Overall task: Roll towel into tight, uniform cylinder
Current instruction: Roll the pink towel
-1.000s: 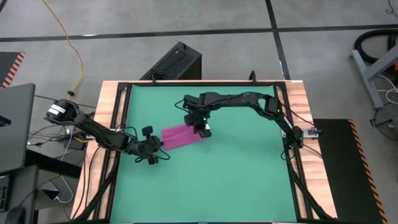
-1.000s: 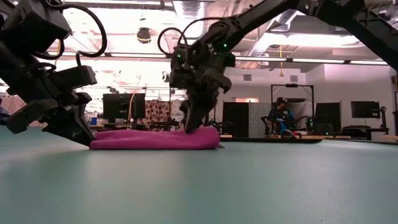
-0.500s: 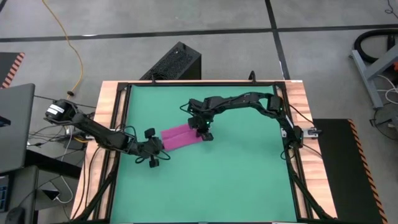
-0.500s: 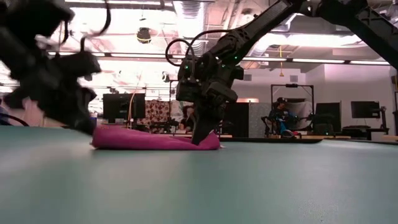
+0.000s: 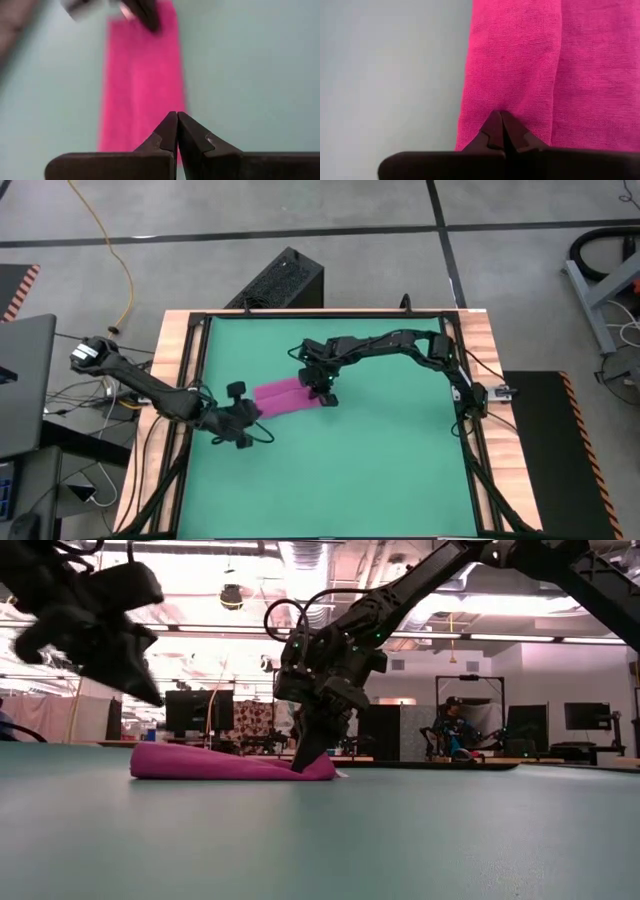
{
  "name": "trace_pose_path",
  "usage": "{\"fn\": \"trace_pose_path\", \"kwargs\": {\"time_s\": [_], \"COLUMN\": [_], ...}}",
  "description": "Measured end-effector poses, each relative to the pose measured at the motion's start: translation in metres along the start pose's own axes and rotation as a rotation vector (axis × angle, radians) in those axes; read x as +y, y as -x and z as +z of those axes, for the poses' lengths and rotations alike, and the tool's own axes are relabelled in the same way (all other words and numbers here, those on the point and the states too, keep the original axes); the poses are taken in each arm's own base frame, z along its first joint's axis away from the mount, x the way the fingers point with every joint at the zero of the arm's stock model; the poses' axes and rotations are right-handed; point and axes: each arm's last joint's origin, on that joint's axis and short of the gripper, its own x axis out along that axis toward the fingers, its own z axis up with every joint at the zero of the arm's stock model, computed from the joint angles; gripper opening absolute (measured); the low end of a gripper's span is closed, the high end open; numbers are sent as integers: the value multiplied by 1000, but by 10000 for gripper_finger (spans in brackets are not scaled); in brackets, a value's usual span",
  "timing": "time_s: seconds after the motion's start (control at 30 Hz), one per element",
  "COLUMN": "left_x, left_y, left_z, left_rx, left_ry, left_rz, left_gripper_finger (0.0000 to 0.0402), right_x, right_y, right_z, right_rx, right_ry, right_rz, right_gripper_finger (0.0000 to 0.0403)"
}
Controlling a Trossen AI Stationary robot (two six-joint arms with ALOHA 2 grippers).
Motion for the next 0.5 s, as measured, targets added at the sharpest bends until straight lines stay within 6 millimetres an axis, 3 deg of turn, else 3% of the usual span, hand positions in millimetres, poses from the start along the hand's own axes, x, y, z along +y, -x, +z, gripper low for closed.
{"fn": "trace_pose_path", "kwargs": {"time_s": [0.17,0.5], "left_x": [1,27], "left_y": [-20,-45], "left_z": [-13,-61], "left_rx": [-188,-129], "left_ry": [-107,-6], "left_rz": [54,107], "left_gripper_finger": [0,0], "right_x": [-1,-1], "right_y": [-1,-1], "right_z": [1,1], "right_rx": [-14,-15], "right_ry": [-1,-7], "right_rz": [-10,-11], "right_gripper_finger": [0,1]}}
